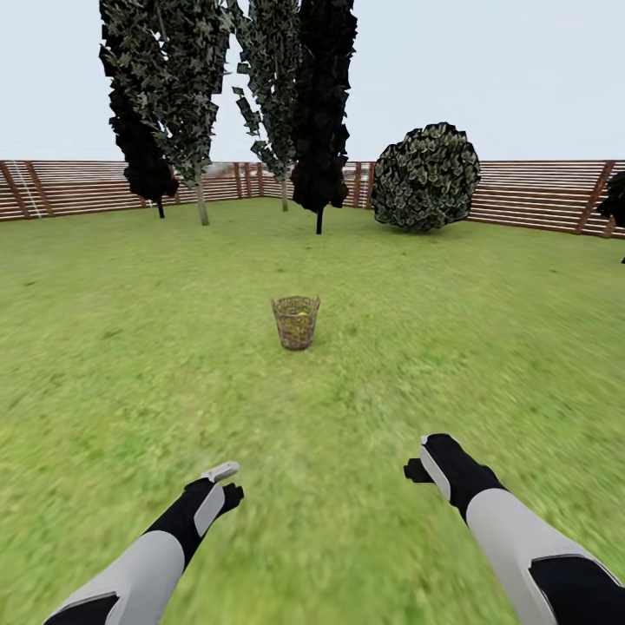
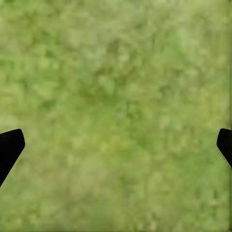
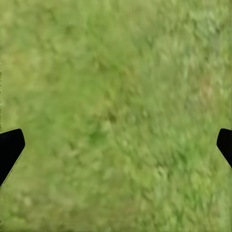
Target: Take the three Easter eggs out of the wicker basket on the lawn in the garden, then place them on the lawn next to a single tree (choose any tree) so that all three eggs are next to the same tree and none are left in the basket.
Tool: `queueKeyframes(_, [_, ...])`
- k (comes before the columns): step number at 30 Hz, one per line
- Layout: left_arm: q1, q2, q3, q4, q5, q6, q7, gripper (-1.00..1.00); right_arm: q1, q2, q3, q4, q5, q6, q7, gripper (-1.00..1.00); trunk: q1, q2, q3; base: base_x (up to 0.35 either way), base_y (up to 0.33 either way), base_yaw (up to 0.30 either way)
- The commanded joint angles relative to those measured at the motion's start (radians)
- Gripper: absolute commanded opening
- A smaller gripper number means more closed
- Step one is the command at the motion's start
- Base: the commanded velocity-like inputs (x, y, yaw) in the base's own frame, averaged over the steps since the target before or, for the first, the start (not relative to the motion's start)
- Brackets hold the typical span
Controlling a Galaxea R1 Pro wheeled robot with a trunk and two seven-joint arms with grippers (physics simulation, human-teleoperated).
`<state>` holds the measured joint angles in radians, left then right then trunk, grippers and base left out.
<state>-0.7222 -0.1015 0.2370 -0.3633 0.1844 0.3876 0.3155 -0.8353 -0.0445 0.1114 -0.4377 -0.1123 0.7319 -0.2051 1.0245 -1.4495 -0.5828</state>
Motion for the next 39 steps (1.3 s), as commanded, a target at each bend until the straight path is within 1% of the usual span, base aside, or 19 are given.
queueKeyframes(1, [0.000, -0.001, 0.000, -0.002, 0.011, 0.005, 0.007, 1.00, -0.001, 0.001, 0.007, -0.001, -0.010, 0.004, -0.007, 1.00, 0.001, 0.000, -0.001, 0.328, -0.011, 0.000])
queueKeyframes(4, [0.000, -0.003, -0.001, 0.000, 0.010, 0.008, 0.005, 1.00, -0.001, 0.007, 0.007, -0.001, -0.010, 0.004, -0.008, 1.00, 0.001, 0.000, -0.001, 0.338, -0.003, 0.000])
queueKeyframes(15, [0.000, 0.000, -0.001, 0.000, 0.010, 0.007, 0.005, 1.00, 0.000, 0.009, 0.008, 0.004, -0.010, 0.004, -0.008, 1.00, 0.001, 0.000, -0.001, 0.341, 0.000, 0.000])
queueKeyframes(18, [0.000, 0.001, 0.000, 0.000, 0.010, 0.007, 0.005, 1.00, 0.000, 0.016, 0.008, 0.009, -0.010, 0.002, -0.008, 1.00, 0.001, 0.000, 0.001, 0.341, 0.000, 0.000])
queueKeyframes(21, [0.000, 0.001, 0.000, 0.000, 0.010, 0.007, 0.005, 1.00, 0.001, 0.033, 0.009, 0.011, -0.009, 0.000, -0.009, 1.00, 0.001, 0.000, 0.005, 0.341, 0.000, 0.000])
queueKeyframes(23, [0.001, 0.001, 0.001, 0.000, 0.010, 0.007, 0.005, 1.00, 0.000, 0.037, 0.010, 0.019, -0.009, -0.002, -0.010, 1.00, 0.001, 0.000, 0.008, 0.341, 0.000, 0.000])
queueKeyframes(33, [0.001, 0.001, 0.001, 0.002, 0.010, 0.007, 0.005, 1.00, 0.000, 0.040, 0.010, 0.031, -0.008, -0.005, -0.010, 1.00, 0.001, 0.000, 0.024, 0.341, 0.000, 0.000])
queueKeyframes(39, [0.001, 0.001, 0.001, 0.002, 0.010, 0.005, 0.005, 1.00, 0.000, 0.040, 0.010, 0.031, -0.008, -0.005, -0.010, 1.00, 0.001, 0.000, 0.026, 0.341, 0.000, 0.000])
